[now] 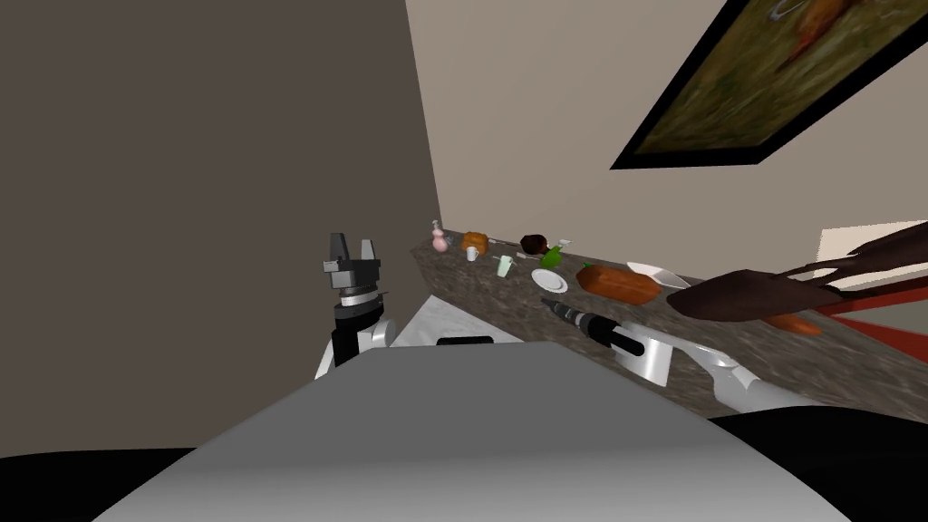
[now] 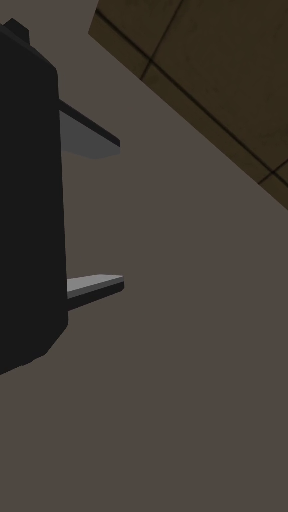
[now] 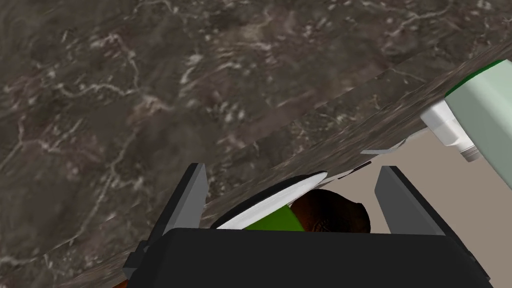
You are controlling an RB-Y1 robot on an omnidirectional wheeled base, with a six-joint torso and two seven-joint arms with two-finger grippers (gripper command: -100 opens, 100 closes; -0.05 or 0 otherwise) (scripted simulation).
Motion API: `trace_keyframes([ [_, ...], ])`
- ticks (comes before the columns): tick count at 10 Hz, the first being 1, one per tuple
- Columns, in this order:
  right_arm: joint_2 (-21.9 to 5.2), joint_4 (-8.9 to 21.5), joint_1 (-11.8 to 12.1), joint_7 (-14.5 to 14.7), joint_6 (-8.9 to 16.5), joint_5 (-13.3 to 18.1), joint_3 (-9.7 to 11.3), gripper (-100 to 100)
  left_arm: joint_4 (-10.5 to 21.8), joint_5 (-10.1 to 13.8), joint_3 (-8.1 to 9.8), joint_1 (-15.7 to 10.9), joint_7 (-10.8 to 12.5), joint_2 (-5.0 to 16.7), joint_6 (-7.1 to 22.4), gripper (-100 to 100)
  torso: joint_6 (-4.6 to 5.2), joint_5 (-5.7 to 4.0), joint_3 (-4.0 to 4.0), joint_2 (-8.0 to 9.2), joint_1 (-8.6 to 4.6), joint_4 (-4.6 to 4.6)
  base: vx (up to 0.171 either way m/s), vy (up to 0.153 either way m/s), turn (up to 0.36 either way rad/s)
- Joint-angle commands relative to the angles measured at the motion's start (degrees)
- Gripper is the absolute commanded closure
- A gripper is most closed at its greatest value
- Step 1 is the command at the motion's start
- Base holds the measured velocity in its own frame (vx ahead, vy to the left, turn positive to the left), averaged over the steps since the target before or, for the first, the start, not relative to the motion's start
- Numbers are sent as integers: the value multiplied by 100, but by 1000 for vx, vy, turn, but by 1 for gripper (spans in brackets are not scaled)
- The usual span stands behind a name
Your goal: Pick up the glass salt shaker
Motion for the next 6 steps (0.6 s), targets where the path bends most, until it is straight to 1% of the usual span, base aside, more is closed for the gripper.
trace_keyframes([
  [1,-173,67,23,-28,-55,-2,-7,-100,0,0,0,0,0,0,0,0,0,0,0,0,0,0,32,26,2],
  [2,-400,198,-5,-173,11,-32,81,-100,0,0,0,0,0,0,0,0,2,-2,7,12,-11,2,63,34,90],
  [3,-519,198,-5,-173,11,-32,81,-100,0,0,0,0,0,0,0,0,-2,-3,3,4,-11,2,73,40,69],
  [4,-693,325,-36,-316,67,-68,172,-100,0,0,0,0,0,0,0,0,1,-3,1,2,-9,1,131,83,140],
  [5,-850,325,-36,-316,67,-68,172,-100,0,0,0,0,0,0,0,0,-3,0,-9,-17,4,-3,111,69,43],
  [6,-1040,446,-70,-457,114,-108,264,-100,0,0,0,1,0,0,0,0,1,1,-9,-15,4,-4,106,81,94],
])
